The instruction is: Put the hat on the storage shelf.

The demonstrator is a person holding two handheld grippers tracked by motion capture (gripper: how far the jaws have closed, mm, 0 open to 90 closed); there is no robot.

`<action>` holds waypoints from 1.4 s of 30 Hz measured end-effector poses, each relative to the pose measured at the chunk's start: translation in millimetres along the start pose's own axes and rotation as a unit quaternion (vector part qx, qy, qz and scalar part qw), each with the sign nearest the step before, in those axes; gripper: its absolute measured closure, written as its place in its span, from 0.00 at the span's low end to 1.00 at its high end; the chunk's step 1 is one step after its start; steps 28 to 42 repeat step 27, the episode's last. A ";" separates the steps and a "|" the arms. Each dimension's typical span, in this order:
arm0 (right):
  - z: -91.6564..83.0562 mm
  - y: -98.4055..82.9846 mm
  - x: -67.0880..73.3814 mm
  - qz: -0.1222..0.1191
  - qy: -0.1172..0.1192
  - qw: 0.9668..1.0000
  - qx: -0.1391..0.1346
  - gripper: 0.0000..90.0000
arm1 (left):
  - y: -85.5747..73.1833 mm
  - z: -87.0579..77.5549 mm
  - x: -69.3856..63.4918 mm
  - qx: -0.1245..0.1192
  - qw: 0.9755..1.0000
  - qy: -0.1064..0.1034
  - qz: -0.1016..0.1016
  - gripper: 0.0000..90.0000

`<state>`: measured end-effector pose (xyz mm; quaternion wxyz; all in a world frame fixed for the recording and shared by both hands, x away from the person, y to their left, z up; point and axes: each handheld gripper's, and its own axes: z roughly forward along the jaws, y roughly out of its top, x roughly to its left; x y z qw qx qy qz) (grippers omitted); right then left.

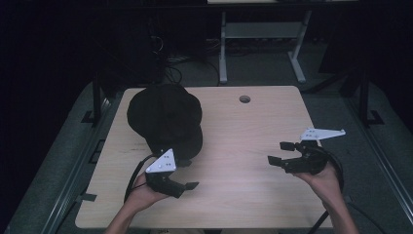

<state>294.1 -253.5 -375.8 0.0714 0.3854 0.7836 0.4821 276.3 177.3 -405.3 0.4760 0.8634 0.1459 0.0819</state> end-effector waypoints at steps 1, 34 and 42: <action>-1.0 -2.6 -1.0 -0.001 -0.002 1.000 0.000 0.20 | -0.2 0.4 0.1 0.001 1.000 0.000 0.000 0.30; -2.5 -88.6 20.2 0.022 -0.008 1.000 0.001 0.20 | 3.1 2.8 1.8 0.004 1.000 -0.003 0.001 0.30; -2.5 -88.6 20.2 0.022 -0.008 1.000 0.001 0.20 | 3.1 2.8 1.8 0.004 1.000 -0.003 0.001 0.30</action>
